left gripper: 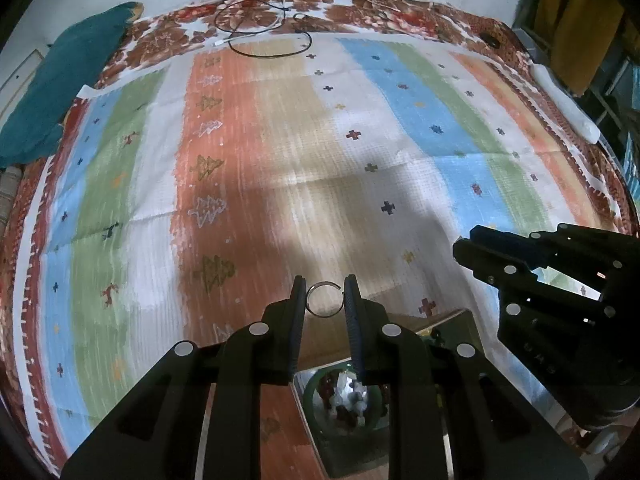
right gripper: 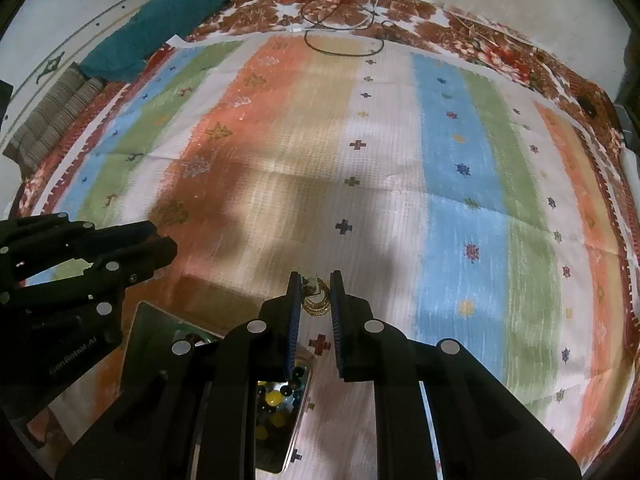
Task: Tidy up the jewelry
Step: 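Carry silver ring and gold charm over the silver tin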
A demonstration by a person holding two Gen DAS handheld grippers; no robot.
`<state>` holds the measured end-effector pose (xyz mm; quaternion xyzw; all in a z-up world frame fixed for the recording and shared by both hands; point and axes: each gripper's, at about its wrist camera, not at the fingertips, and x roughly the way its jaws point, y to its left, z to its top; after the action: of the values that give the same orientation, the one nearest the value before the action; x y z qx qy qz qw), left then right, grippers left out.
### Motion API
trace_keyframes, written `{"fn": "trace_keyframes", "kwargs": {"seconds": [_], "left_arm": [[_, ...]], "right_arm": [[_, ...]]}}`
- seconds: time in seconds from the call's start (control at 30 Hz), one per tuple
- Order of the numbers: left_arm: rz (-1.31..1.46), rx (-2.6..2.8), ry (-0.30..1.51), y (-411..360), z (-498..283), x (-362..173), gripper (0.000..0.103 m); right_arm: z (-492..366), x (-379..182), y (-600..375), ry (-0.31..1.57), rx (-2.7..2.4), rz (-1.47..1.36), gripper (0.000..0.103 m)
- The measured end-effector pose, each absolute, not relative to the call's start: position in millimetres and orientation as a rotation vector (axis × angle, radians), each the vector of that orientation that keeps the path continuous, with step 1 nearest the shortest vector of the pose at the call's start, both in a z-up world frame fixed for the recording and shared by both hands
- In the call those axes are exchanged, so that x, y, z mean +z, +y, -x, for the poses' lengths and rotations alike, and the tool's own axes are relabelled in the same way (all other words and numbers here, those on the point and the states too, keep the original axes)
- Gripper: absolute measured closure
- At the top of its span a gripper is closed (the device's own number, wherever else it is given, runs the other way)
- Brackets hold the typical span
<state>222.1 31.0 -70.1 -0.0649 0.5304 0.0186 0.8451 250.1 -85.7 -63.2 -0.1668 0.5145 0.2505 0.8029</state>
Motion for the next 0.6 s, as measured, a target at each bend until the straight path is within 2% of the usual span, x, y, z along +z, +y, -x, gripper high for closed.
{"fn": "trace_keyframes", "kwargs": {"seconds": [0.6], "left_arm": [[0.162, 0.04, 1.086, 25, -191, -57, 0.084]], "right_arm": [[-221, -54, -93, 1.083, 0.571, 0.345, 0.088]]}}
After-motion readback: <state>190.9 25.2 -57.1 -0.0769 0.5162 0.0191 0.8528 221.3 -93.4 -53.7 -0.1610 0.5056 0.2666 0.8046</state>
